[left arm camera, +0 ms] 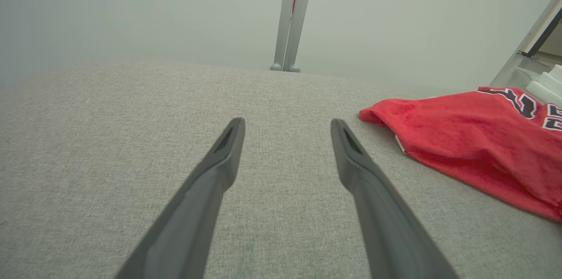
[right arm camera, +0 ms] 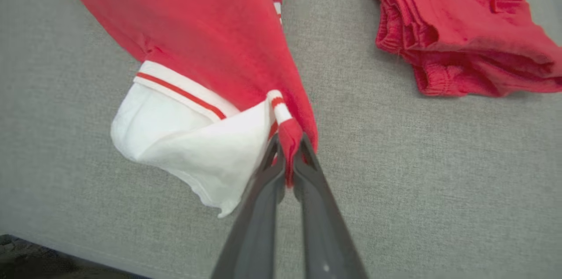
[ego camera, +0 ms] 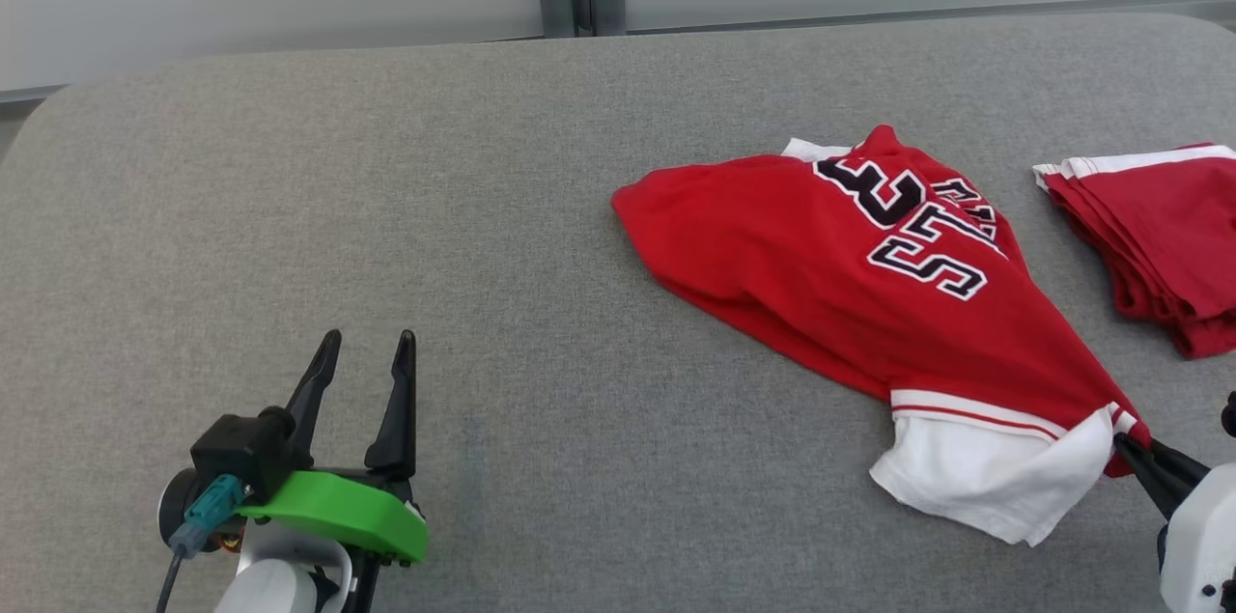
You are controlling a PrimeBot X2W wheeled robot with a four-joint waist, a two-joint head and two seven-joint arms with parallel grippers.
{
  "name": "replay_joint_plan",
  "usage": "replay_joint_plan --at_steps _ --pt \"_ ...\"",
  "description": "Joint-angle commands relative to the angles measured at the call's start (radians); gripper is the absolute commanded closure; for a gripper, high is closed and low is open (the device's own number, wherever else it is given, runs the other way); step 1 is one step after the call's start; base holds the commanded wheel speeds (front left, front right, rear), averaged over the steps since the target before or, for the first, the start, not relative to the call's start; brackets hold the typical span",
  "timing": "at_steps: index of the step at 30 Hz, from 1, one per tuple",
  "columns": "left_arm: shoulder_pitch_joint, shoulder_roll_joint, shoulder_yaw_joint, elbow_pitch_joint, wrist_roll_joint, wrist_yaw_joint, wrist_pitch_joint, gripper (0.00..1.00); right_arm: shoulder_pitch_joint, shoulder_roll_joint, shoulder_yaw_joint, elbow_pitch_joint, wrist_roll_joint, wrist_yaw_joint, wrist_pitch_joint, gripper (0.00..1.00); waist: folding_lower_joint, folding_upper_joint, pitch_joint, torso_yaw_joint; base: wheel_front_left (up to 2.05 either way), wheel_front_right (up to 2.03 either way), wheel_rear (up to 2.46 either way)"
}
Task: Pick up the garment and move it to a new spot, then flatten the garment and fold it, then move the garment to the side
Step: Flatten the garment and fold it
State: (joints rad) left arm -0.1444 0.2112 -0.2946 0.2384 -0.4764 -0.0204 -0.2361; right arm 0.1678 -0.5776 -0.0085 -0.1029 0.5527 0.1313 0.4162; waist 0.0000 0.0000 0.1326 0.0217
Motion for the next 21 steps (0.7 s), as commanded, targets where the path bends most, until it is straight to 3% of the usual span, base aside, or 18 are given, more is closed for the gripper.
replay_joint_plan --at_steps 1,2,3,4,9,14,17,21 --pt "-0.006 0.008 -0.003 0.001 0.009 0.003 0.004 0.00 -0.028 0.001 0.016 0.036 -0.007 -0.001 -0.015 1.00 0.0000 0.0000 -0.003 0.001 0.00 0.00 0.00" --pt "-0.007 0.007 -0.006 0.003 0.010 0.002 0.007 0.00 -0.040 -0.001 0.032 0.073 -0.016 -0.001 -0.024 0.98 0.0000 0.0000 -0.006 0.003 0.00 0.00 0.00" --pt "-0.008 0.005 -0.011 0.004 0.010 0.001 0.009 0.00 -0.052 -0.002 0.044 0.100 -0.022 -0.001 -0.035 0.56 0.0000 0.0000 -0.011 0.005 0.00 0.00 0.00" --pt "-0.008 0.004 -0.014 0.005 0.011 0.001 0.011 0.00 -0.062 0.000 0.054 0.123 -0.025 -0.001 -0.046 0.00 0.0000 0.0000 -0.016 0.008 0.00 0.00 0.00" --pt "0.017 0.017 -0.012 -0.001 0.007 0.010 0.018 0.00 -0.114 -0.004 0.044 0.165 -0.005 -0.001 -0.093 0.00 0.0000 0.0000 -0.044 0.002 0.00 0.00 0.00" --pt "0.027 0.032 -0.008 -0.023 0.004 0.020 0.029 0.00 -0.126 -0.004 -0.048 0.078 -0.009 -0.001 -0.115 0.00 0.0000 0.0000 -0.066 -0.011 0.00 0.00 0.00" --pt "0.022 0.044 -0.010 -0.038 0.007 0.019 0.040 0.00 -0.136 0.037 -0.100 -0.011 -0.025 -0.001 -0.148 0.00 0.0000 0.0000 -0.070 -0.028 0.00 0.00 0.00" --pt "-0.007 0.051 -0.017 -0.060 0.005 0.014 0.069 0.00 -0.151 0.140 -0.102 -0.095 -0.047 -0.001 -0.202 0.00 0.0000 0.0000 -0.057 -0.066 0.00 0.00 0.00"
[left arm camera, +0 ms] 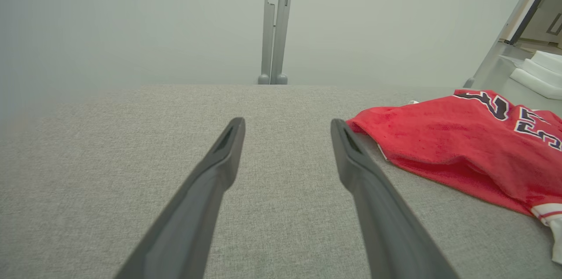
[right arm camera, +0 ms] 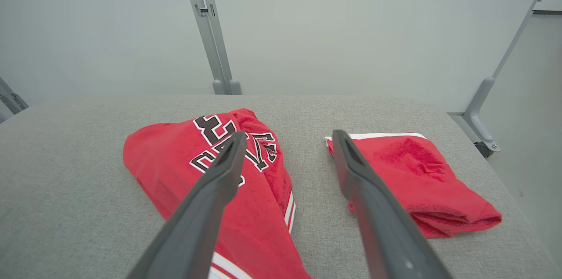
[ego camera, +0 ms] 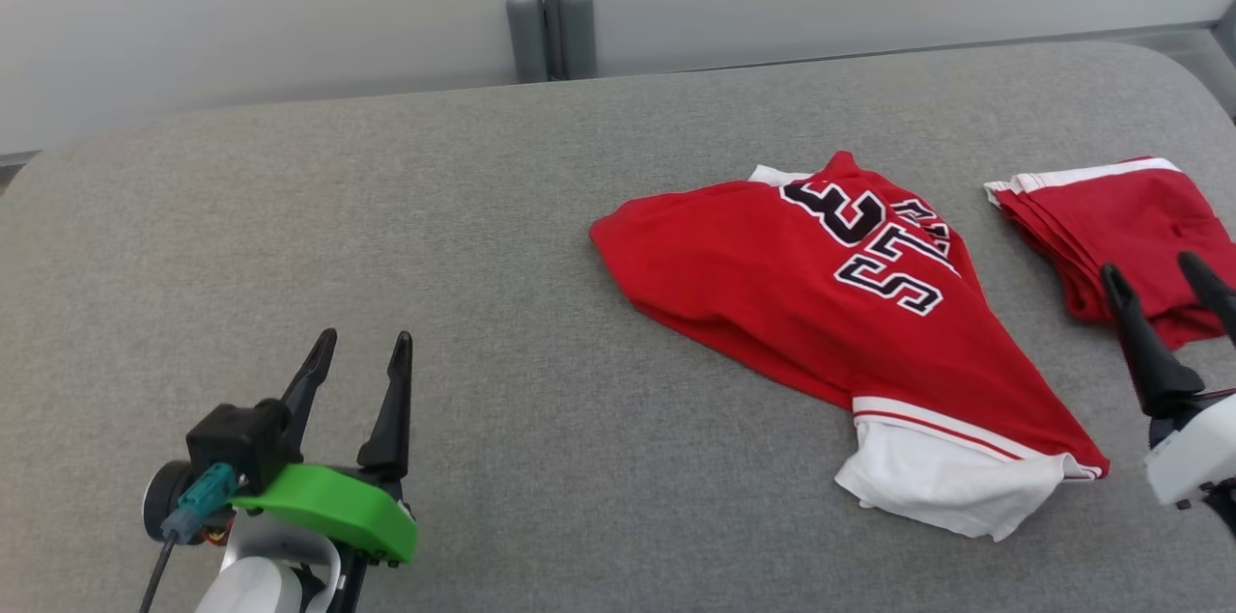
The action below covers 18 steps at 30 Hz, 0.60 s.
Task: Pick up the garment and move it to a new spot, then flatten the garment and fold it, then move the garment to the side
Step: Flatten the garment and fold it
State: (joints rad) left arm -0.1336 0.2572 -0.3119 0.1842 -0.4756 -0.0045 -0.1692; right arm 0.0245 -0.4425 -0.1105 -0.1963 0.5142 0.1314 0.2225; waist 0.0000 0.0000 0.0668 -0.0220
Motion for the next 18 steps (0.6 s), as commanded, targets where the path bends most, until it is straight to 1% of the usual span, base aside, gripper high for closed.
replay_joint_plan --at_steps 1,3,5,9,14,18 --pt "-0.024 0.005 -0.003 -0.009 0.003 -0.004 0.011 0.00 -0.014 0.025 0.004 -0.010 -0.015 -0.001 -0.022 0.00 0.0000 0.0000 0.015 -0.033 0.00 0.00 0.00" --pt "-0.041 0.006 -0.011 -0.010 0.001 -0.006 0.038 0.00 -0.022 0.076 0.013 -0.013 -0.026 -0.001 -0.054 0.00 0.0000 0.0000 0.024 -0.056 0.00 0.00 0.00" --pt "-0.071 0.009 -0.019 -0.010 0.000 -0.004 0.075 0.00 -0.030 0.112 0.021 -0.004 -0.041 -0.001 -0.081 0.00 0.0000 0.0000 0.041 -0.078 0.00 0.00 0.00" --pt "-0.158 0.013 -0.049 0.017 -0.010 -0.020 0.201 0.00 -0.054 0.173 0.019 0.025 -0.059 -0.001 -0.126 0.00 0.0000 0.0000 0.081 -0.117 0.00 0.00 0.00" --pt "-0.295 -0.002 -0.082 0.091 -0.055 -0.056 0.373 0.00 -0.092 0.219 0.036 0.060 -0.074 -0.001 -0.160 0.00 0.0000 0.0000 0.142 -0.168 0.00 0.00 0.00" --pt "-0.398 -0.011 -0.102 0.176 -0.078 -0.081 0.466 0.00 -0.119 0.241 0.062 0.086 -0.076 -0.001 -0.181 0.00 0.0000 0.0000 0.186 -0.212 0.00 0.00 0.00"
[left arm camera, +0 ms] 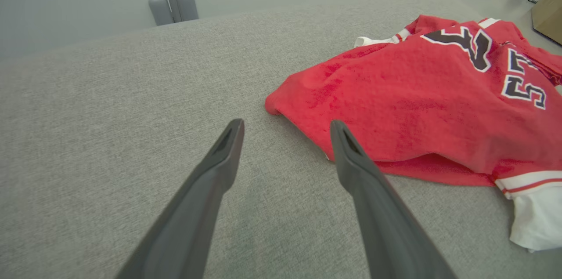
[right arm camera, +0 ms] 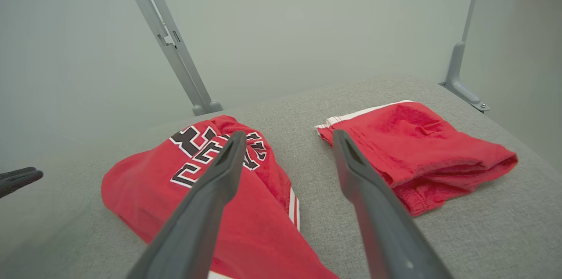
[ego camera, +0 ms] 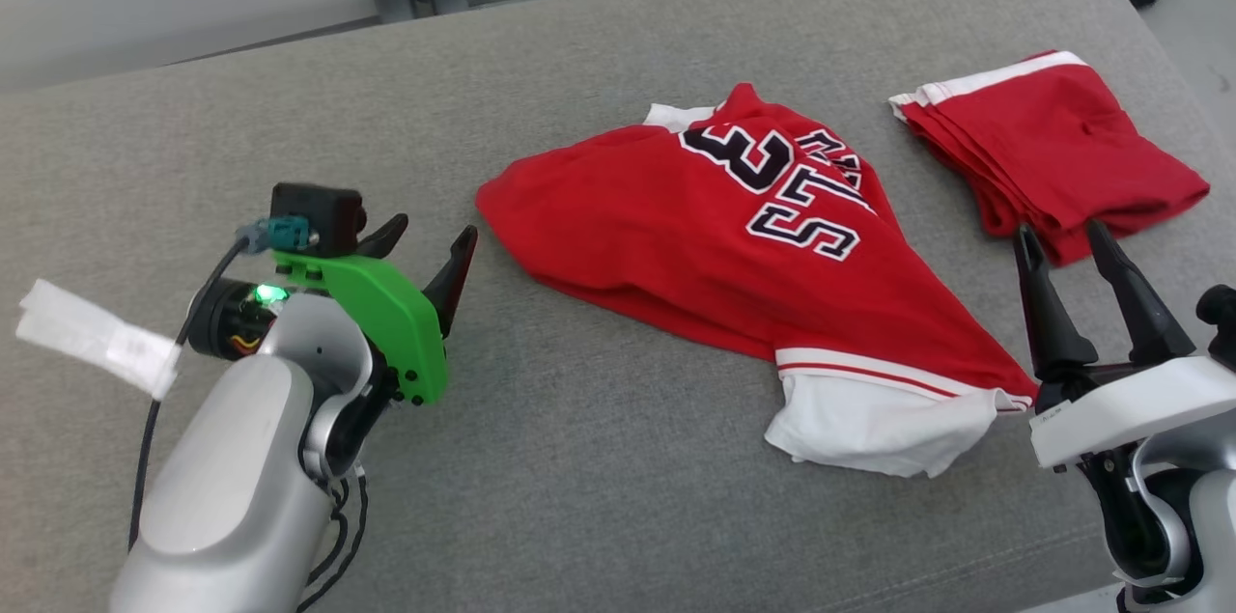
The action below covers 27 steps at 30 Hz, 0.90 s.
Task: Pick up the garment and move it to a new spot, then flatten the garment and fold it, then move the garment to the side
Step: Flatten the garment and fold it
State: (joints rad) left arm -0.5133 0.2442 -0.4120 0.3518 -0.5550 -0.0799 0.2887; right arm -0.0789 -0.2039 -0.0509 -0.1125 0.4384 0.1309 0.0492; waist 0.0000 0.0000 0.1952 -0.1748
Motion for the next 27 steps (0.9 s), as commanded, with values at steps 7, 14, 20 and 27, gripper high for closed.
replay_joint_plan --at_steps 7,14,20,27 --pt "-0.147 -0.003 -0.003 0.191 -0.054 -0.026 0.127 0.00 -0.046 0.030 0.041 0.050 -0.001 0.000 -0.043 0.00 0.0000 0.0000 0.099 -0.133 0.00 0.00 0.00" --pt "-0.205 -0.031 0.000 0.330 -0.112 -0.040 0.137 0.00 -0.057 0.038 0.059 0.093 0.002 0.000 -0.065 0.00 0.0000 0.0000 0.105 -0.156 0.00 0.00 0.00" --pt "-0.231 -0.060 -0.016 0.369 -0.126 -0.048 0.061 1.00 -0.070 0.035 0.078 0.111 -0.001 0.000 -0.067 0.00 0.0000 0.0000 0.082 -0.134 0.00 0.00 0.00" --pt "-0.255 -0.091 -0.100 0.235 -0.118 -0.051 -0.038 1.00 -0.043 0.024 0.071 0.113 -0.003 0.000 -0.058 0.00 0.0000 0.0000 0.041 -0.107 0.00 0.00 0.00"
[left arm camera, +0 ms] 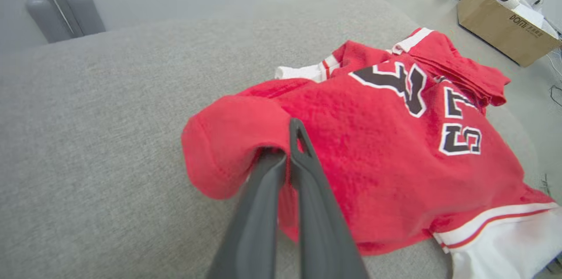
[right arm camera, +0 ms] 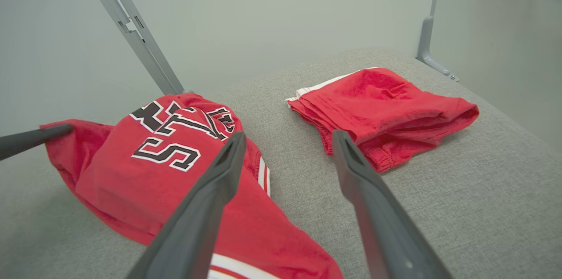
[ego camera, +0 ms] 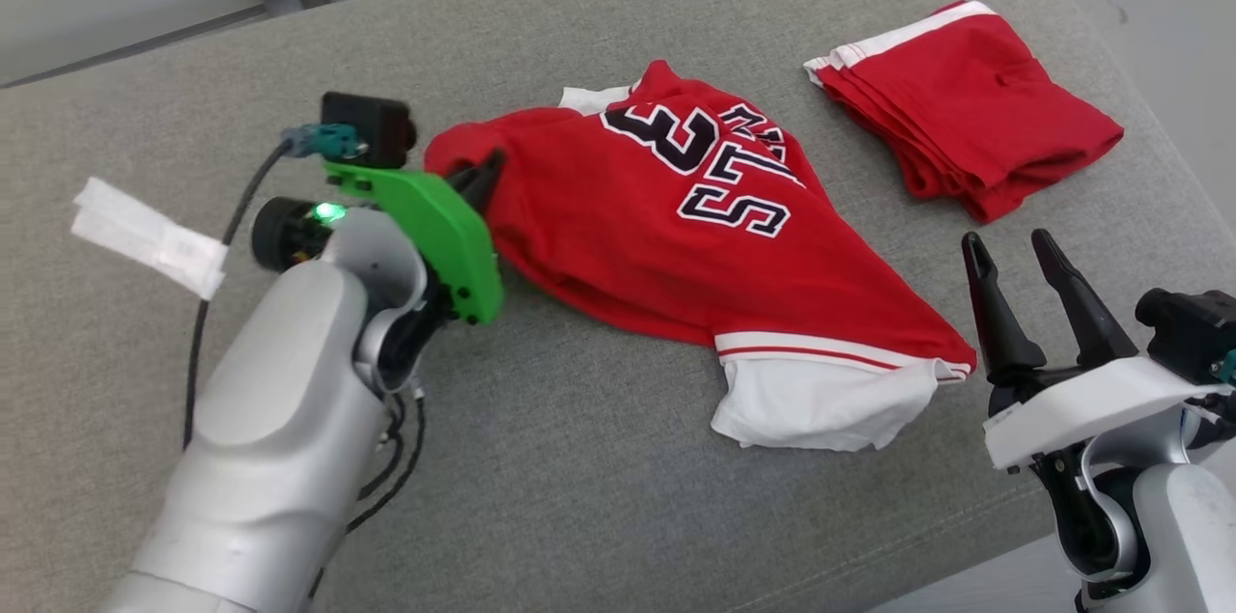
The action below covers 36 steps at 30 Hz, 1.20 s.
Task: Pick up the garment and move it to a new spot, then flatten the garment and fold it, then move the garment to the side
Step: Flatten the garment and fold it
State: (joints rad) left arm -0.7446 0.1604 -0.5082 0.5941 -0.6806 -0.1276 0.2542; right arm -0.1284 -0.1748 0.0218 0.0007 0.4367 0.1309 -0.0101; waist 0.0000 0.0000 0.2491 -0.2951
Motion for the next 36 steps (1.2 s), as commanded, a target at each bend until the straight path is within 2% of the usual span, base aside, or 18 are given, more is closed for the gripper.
replay_joint_plan --at_steps 1,7,14,15,16,17,21,27,32,36 --pt "-0.029 -0.016 -0.024 -0.044 0.009 -0.004 -0.010 1.00 0.012 -0.006 -0.002 -0.002 0.001 0.000 0.002 0.00 0.0000 0.0000 -0.016 0.016 0.00 0.00 0.00" --pt "-0.035 -0.071 -0.154 -0.204 0.017 -0.003 0.033 1.00 0.017 0.001 0.016 -0.009 0.010 0.000 0.003 0.00 0.0000 0.0000 -0.005 -0.003 0.00 0.00 0.00" --pt "-0.055 -0.102 -0.303 -0.145 0.062 0.003 0.078 1.00 -0.004 0.028 0.061 0.017 0.018 -0.001 -0.016 0.00 0.0000 0.0000 0.061 -0.057 0.00 0.00 0.00" --pt "-0.054 -0.102 -0.321 -0.129 0.063 0.003 0.079 0.73 -0.004 0.030 0.065 0.024 0.019 -0.001 -0.020 0.00 0.0000 0.0000 0.068 -0.060 0.00 0.00 0.00" --pt "-0.055 -0.103 -0.346 -0.111 0.067 0.002 0.073 0.09 -0.006 0.034 0.071 0.033 0.020 0.000 -0.024 0.00 0.0000 0.0000 0.074 -0.061 0.00 0.00 0.00" --pt "-0.056 -0.106 -0.364 -0.101 0.069 0.001 0.066 0.00 -0.009 0.036 0.075 0.040 0.020 0.000 -0.029 0.00 0.0000 0.0000 0.076 -0.061 0.00 0.00 0.00" --pt "-0.058 -0.109 -0.411 -0.108 0.030 -0.001 0.008 0.00 -0.012 0.026 0.071 0.068 0.020 0.000 -0.045 0.00 0.0000 0.0000 0.058 -0.034 0.00 0.00 0.00" --pt "-0.058 -0.109 -0.457 -0.195 -0.023 0.002 -0.050 0.00 0.006 0.000 0.061 0.078 0.020 0.000 -0.038 0.00 0.0000 0.0000 -0.032 0.041 0.00 0.00 0.00" --pt "-0.041 -0.108 -0.437 -0.282 -0.058 0.048 -0.059 0.00 0.029 -0.015 0.054 0.063 0.020 -0.001 -0.013 0.00 0.0000 0.0000 -0.095 0.083 0.00 0.00 0.00" --pt "-0.045 -0.062 -0.413 -0.285 -0.061 0.091 -0.027 0.00 0.039 -0.018 0.057 0.045 0.022 0.000 0.004 0.00 0.0000 0.0000 -0.102 0.084 0.00 0.00 0.00"
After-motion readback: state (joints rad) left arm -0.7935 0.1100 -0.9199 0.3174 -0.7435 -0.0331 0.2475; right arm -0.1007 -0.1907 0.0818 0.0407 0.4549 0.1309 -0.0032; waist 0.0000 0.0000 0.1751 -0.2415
